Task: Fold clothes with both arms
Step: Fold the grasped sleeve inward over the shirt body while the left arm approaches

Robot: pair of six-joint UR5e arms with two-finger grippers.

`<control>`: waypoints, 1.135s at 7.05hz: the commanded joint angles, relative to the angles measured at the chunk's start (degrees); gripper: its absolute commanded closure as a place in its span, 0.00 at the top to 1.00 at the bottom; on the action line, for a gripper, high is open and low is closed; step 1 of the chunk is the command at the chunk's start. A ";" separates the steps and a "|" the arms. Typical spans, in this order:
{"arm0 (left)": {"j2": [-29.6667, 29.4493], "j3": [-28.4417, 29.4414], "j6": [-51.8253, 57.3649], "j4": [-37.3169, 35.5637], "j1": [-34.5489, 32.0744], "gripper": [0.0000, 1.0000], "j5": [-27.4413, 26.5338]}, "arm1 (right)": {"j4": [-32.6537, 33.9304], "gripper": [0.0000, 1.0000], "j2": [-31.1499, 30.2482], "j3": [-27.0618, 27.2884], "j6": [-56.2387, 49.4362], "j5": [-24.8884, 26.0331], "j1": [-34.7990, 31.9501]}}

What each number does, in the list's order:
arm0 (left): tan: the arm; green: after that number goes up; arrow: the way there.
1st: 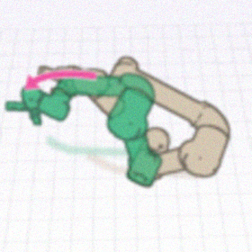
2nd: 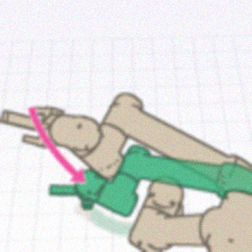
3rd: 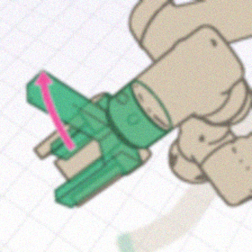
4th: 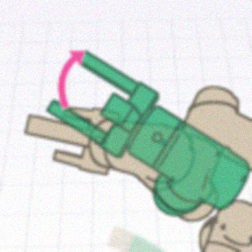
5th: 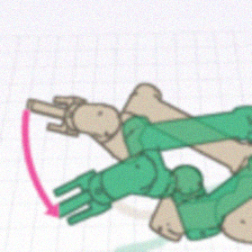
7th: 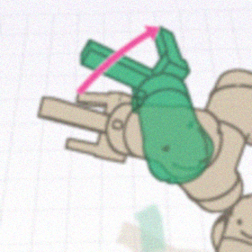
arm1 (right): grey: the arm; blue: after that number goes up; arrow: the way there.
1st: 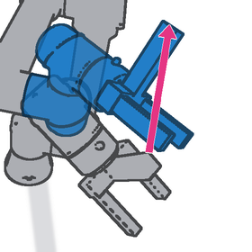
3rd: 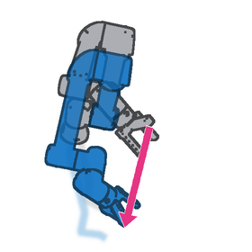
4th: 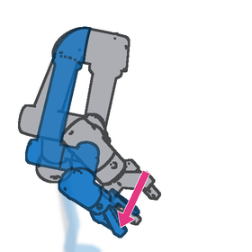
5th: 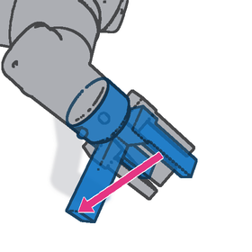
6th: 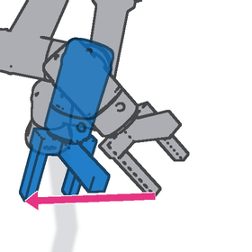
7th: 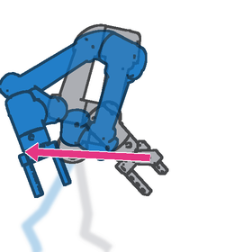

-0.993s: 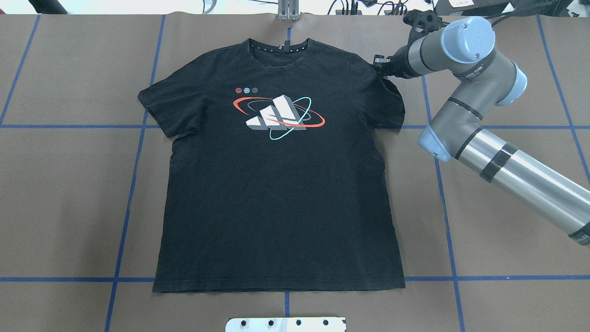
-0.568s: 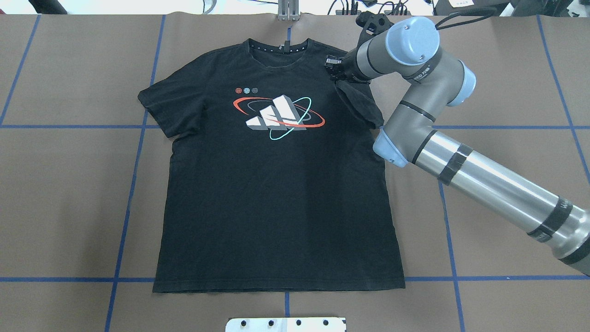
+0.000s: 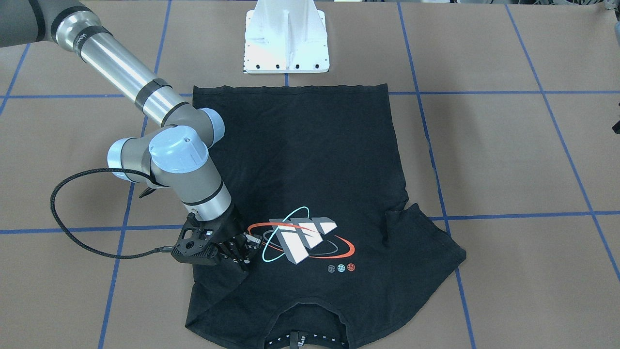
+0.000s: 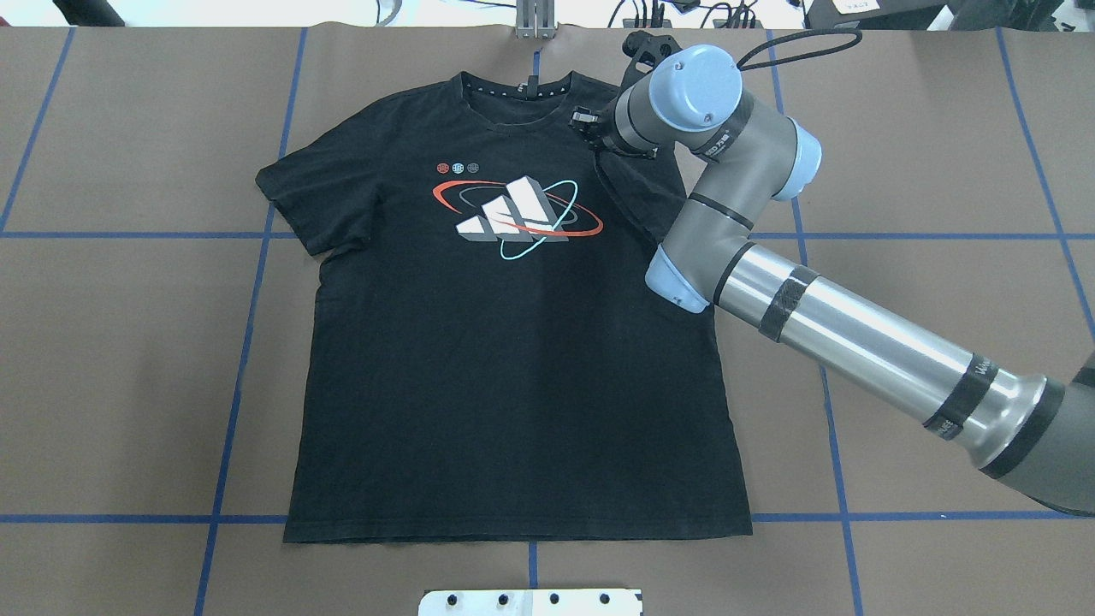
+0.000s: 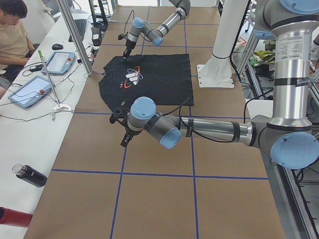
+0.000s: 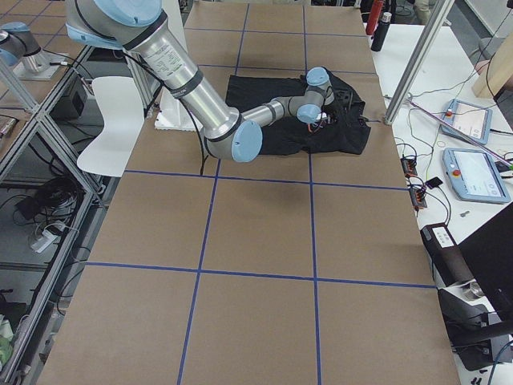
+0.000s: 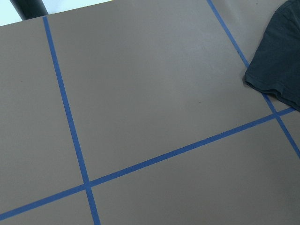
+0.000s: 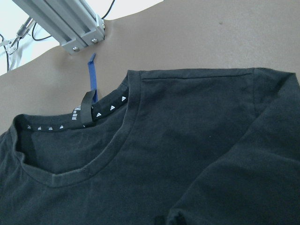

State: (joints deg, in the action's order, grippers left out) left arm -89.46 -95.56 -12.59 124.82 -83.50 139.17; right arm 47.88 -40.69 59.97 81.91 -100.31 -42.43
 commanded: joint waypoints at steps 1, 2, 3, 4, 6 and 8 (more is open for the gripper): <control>-11.47 6.59 -11.17 0.16 6.81 1.00 -1.00 | 0.19 1.00 -0.53 2.49 3.24 1.62 0.77; -14.22 7.83 -14.54 1.73 8.77 1.00 -1.96 | 1.59 1.00 -2.10 6.78 4.56 -1.61 0.59; -15.81 10.46 -19.01 6.96 10.70 1.00 -2.49 | 2.90 1.00 -5.33 13.18 5.88 -3.73 0.59; -17.66 14.22 -24.80 13.11 13.77 1.00 -5.11 | 3.27 1.00 -9.98 20.20 6.15 -6.10 0.33; -25.54 24.57 -27.67 15.53 21.32 0.99 -13.19 | 3.09 1.00 -19.91 32.00 6.15 -11.12 -0.72; -27.96 34.45 -29.32 27.63 23.82 0.87 -13.84 | 3.09 1.00 -22.15 34.68 6.24 -10.78 -0.55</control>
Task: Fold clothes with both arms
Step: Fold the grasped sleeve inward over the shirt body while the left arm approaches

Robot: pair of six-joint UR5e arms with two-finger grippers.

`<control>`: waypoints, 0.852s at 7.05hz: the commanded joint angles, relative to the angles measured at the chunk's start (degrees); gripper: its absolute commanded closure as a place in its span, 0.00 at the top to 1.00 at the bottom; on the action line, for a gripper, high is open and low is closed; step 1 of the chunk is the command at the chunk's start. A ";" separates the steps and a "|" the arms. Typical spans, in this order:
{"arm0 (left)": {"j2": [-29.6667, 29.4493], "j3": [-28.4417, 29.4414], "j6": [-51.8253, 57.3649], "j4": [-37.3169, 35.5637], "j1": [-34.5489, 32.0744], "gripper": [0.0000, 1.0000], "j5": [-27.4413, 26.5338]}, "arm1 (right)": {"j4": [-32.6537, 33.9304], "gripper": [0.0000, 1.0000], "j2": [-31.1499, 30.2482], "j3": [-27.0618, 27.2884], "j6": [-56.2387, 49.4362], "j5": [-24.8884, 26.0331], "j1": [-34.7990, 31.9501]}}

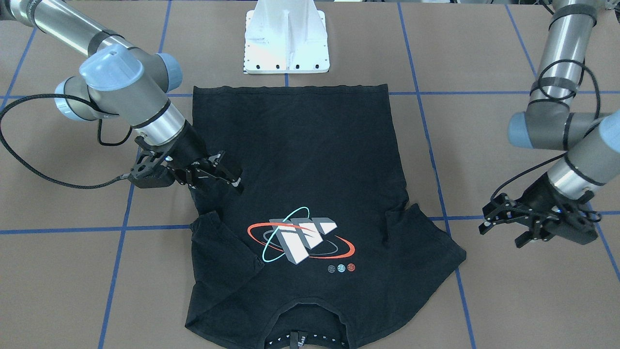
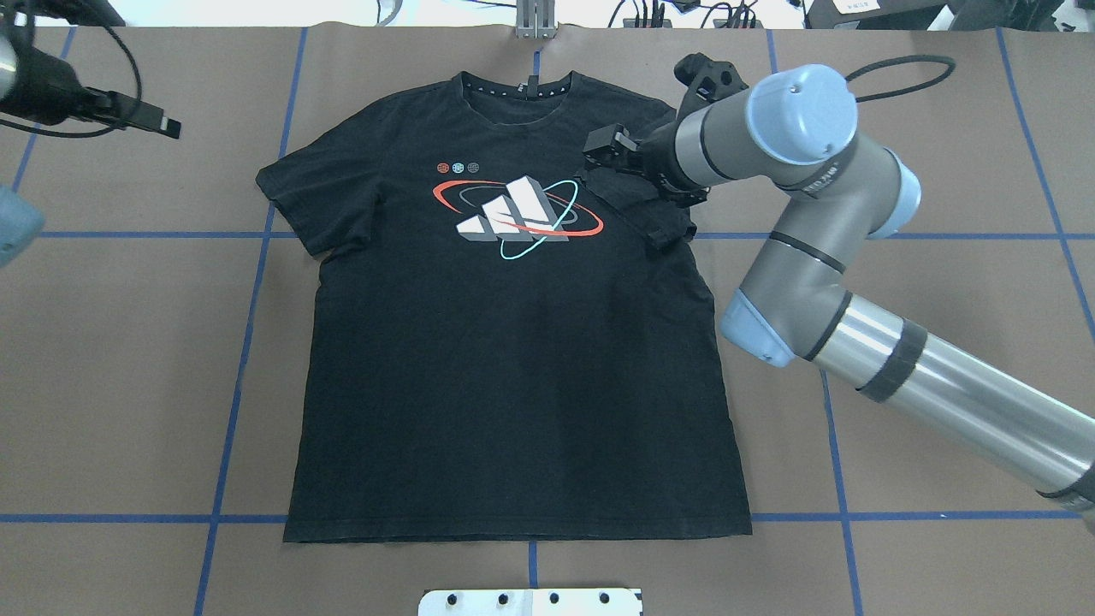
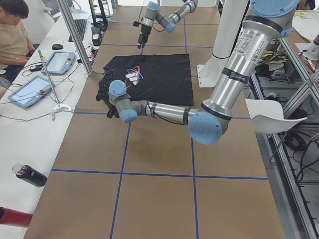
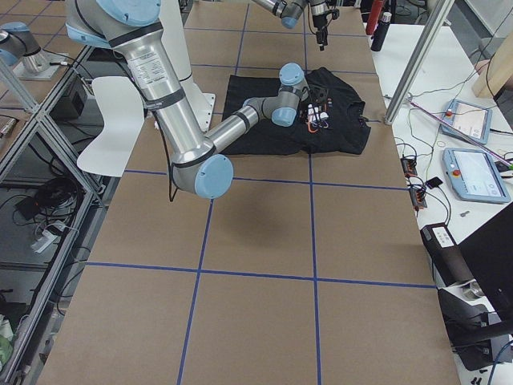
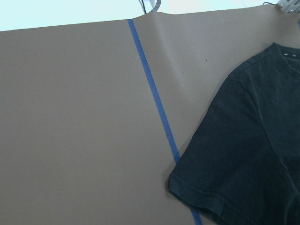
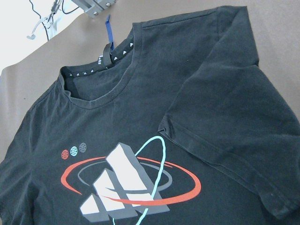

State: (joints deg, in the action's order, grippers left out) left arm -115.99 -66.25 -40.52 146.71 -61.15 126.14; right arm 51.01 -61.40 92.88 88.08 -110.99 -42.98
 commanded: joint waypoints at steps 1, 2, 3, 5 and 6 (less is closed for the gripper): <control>-2.13 6.73 -3.06 5.95 1.73 0.83 -0.81 | -0.03 1.00 -1.53 1.78 0.08 -0.02 0.00; -3.79 9.01 -6.47 6.30 1.91 0.77 -0.90 | -0.03 1.00 -1.53 1.78 0.08 0.07 0.00; -3.98 10.17 -6.76 7.00 2.86 0.74 -1.07 | -0.03 1.00 -1.45 1.69 0.08 0.07 0.09; -4.24 11.40 -6.77 7.01 4.01 0.63 -2.92 | -0.12 1.00 -1.36 1.25 0.08 0.24 0.27; -4.33 11.49 -6.94 7.01 4.02 0.59 -2.92 | -0.12 1.00 -1.36 1.07 0.08 0.42 0.27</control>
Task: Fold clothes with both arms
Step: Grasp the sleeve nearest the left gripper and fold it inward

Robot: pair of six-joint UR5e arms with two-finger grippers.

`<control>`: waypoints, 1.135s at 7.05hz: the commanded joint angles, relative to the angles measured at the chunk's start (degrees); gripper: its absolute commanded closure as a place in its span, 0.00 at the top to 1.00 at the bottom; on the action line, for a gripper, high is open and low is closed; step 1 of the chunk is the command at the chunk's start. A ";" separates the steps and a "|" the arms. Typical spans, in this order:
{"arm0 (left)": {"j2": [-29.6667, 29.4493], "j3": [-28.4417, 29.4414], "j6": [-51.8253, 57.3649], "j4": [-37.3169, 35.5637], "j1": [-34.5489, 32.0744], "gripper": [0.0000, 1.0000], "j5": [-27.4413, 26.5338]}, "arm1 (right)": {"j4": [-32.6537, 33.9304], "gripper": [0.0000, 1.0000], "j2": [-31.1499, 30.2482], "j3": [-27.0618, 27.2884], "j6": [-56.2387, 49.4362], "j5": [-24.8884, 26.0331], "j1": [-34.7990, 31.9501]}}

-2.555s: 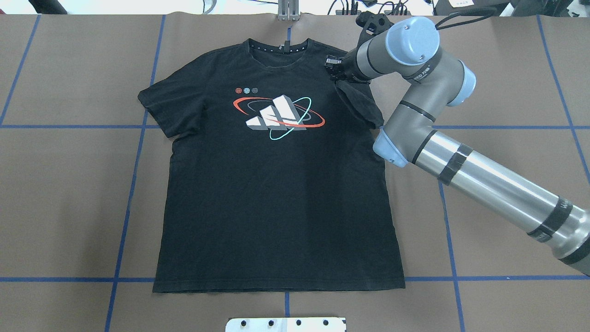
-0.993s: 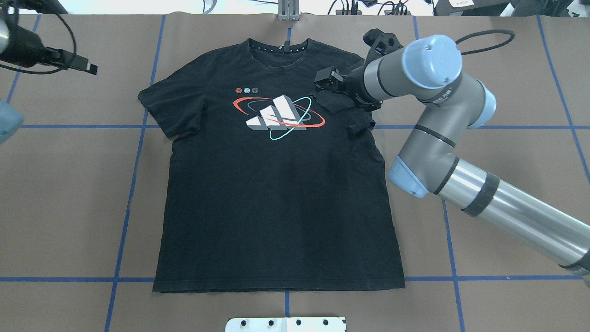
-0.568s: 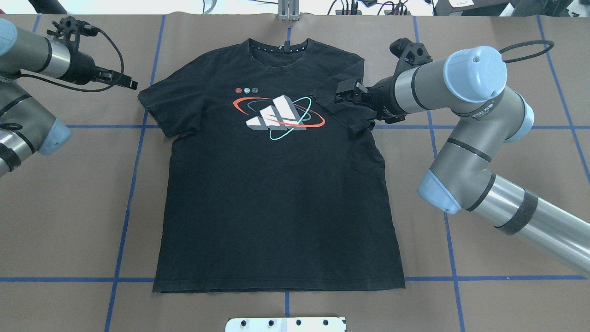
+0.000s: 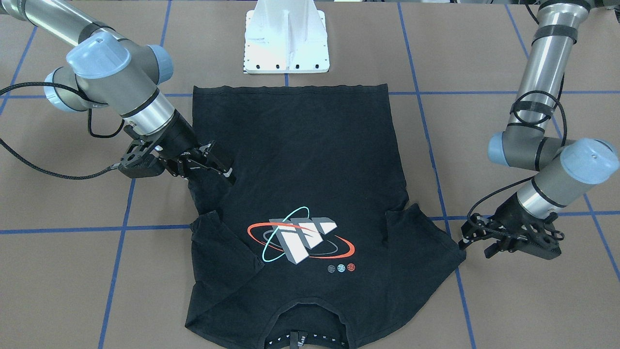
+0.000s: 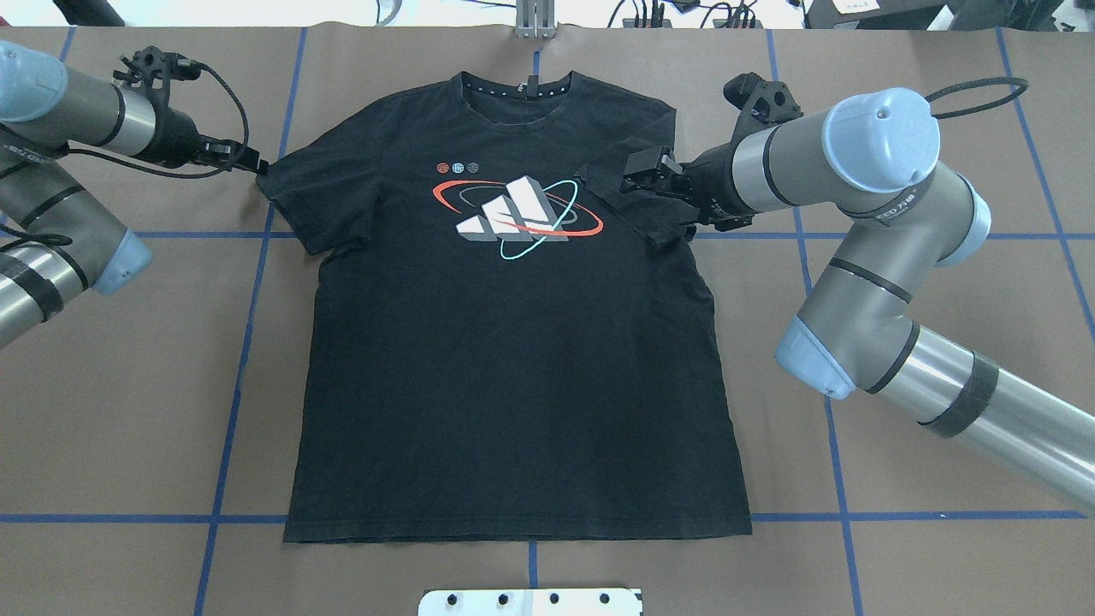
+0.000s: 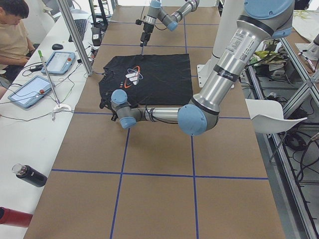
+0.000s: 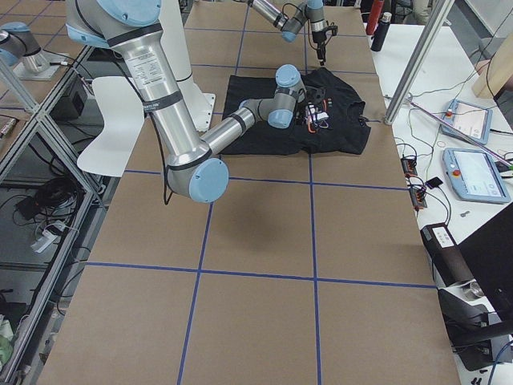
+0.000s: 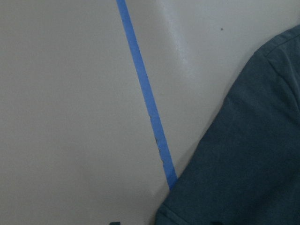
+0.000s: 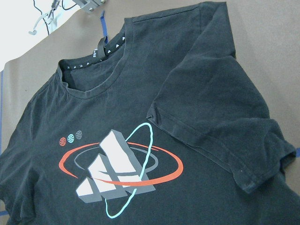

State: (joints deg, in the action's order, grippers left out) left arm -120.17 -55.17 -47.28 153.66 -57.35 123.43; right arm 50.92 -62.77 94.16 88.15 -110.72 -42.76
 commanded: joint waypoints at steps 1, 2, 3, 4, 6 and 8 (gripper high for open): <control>-0.24 0.50 -0.62 0.06 0.30 0.56 -0.21 | -0.03 1.00 0.02 -0.20 0.00 0.15 0.13; -0.24 0.59 -0.54 -0.03 0.30 0.55 -0.21 | -0.03 1.00 0.02 -0.20 0.00 0.15 0.13; -0.59 0.93 -0.53 -0.03 0.57 0.53 -0.21 | -0.03 1.00 -0.07 -0.20 0.00 0.15 0.13; -0.68 1.11 -0.53 -0.03 0.66 0.53 -0.21 | -0.03 1.00 -0.07 -0.29 0.00 0.15 0.13; -0.94 1.64 -0.53 -0.03 0.92 0.49 -0.21 | -0.03 1.00 -0.07 -0.20 0.00 0.15 0.13; -1.47 2.51 -0.53 -0.03 1.01 0.45 -0.30 | -0.03 1.00 -0.07 -0.29 0.00 0.15 0.13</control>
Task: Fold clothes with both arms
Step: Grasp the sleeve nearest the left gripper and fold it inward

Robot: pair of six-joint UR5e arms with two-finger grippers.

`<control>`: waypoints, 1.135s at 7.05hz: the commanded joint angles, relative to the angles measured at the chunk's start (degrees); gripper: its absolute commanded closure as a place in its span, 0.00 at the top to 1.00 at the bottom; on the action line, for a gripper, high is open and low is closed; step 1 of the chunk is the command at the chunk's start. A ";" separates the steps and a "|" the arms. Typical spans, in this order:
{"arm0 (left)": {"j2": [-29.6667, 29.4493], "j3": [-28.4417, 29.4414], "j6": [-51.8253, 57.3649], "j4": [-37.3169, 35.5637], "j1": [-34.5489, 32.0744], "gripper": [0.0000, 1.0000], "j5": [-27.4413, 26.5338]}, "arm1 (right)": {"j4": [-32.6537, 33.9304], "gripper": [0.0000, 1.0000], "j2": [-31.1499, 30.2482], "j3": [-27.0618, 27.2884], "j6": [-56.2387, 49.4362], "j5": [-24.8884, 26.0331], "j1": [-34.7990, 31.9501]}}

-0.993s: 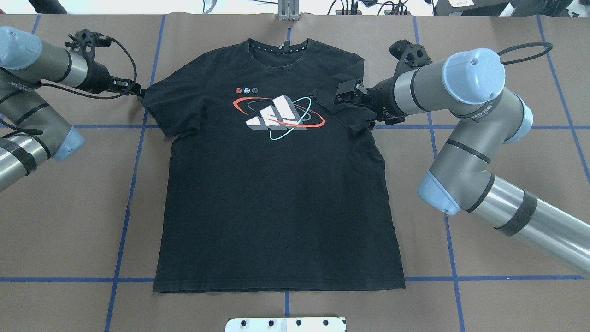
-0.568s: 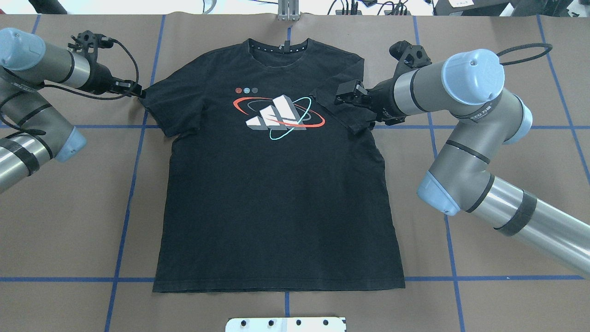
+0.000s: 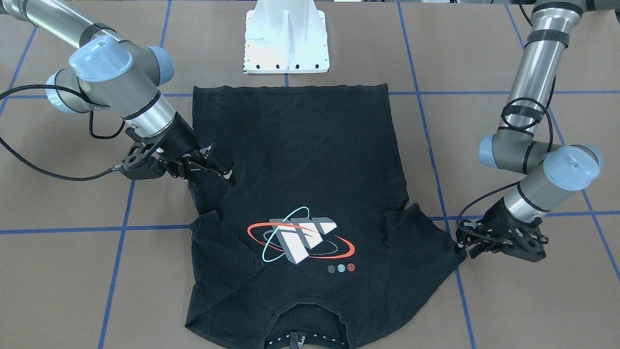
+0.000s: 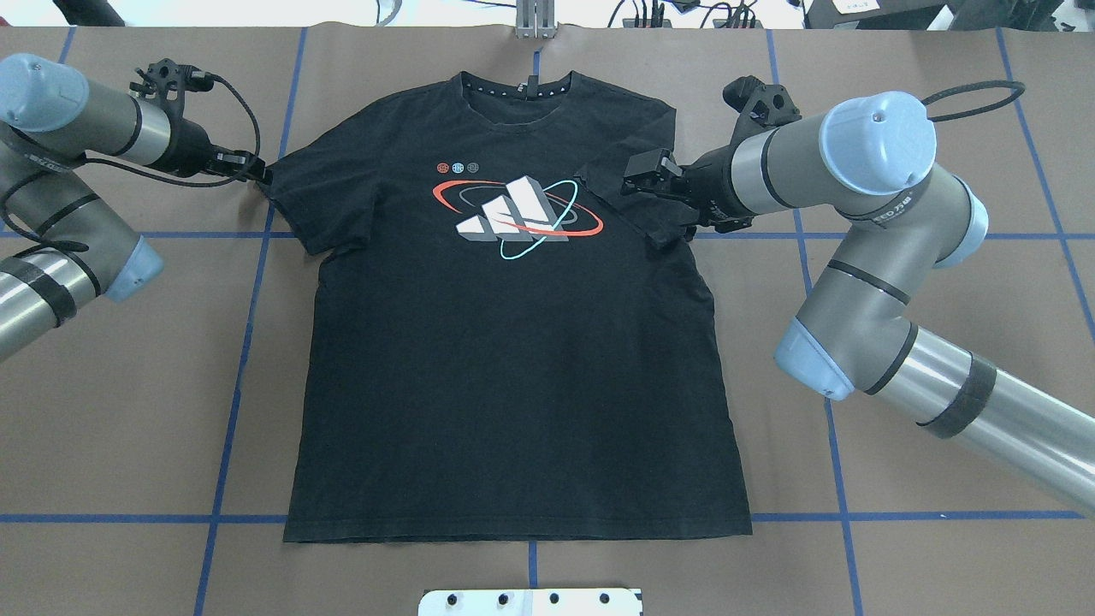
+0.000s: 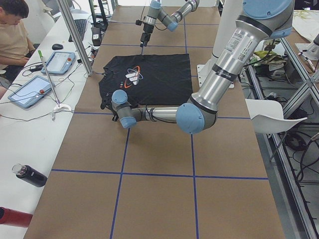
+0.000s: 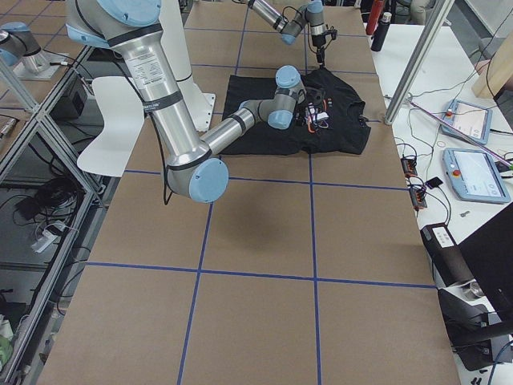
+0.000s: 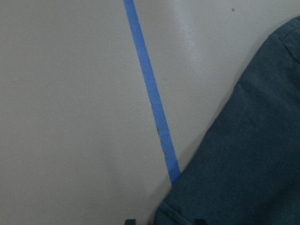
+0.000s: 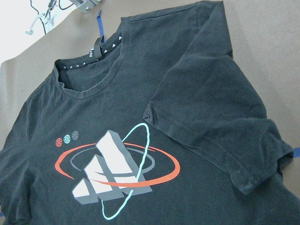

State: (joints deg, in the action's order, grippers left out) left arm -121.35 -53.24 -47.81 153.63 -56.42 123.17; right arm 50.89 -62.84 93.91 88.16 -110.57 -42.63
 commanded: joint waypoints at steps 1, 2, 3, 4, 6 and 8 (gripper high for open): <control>-0.29 0.59 0.00 0.00 0.09 0.44 -0.03 | 0.00 1.00 0.00 -0.04 0.00 0.00 0.00; -0.29 0.59 0.00 0.00 0.09 0.41 -0.03 | 0.00 1.00 0.00 -0.04 0.00 0.00 0.00; -0.29 0.59 0.00 0.00 0.09 0.28 -0.03 | -0.09 1.00 0.00 -0.04 0.00 0.00 0.00; -0.29 0.59 0.00 0.00 0.17 0.00 -0.03 | 0.00 1.00 0.00 -0.04 0.00 0.00 0.00; -0.29 -0.19 -2.00 0.00 0.09 0.00 0.32 | -0.09 1.00 0.00 -0.05 0.00 0.00 0.00; 0.06 -7.97 -7.44 -1.66 -0.09 0.00 2.24 | -0.09 1.00 -0.26 -0.04 -0.18 -0.09 -0.09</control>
State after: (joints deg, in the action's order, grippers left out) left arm -121.52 -56.66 -51.88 153.07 -56.42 124.11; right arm 50.80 -62.95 93.86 88.12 -110.58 -42.64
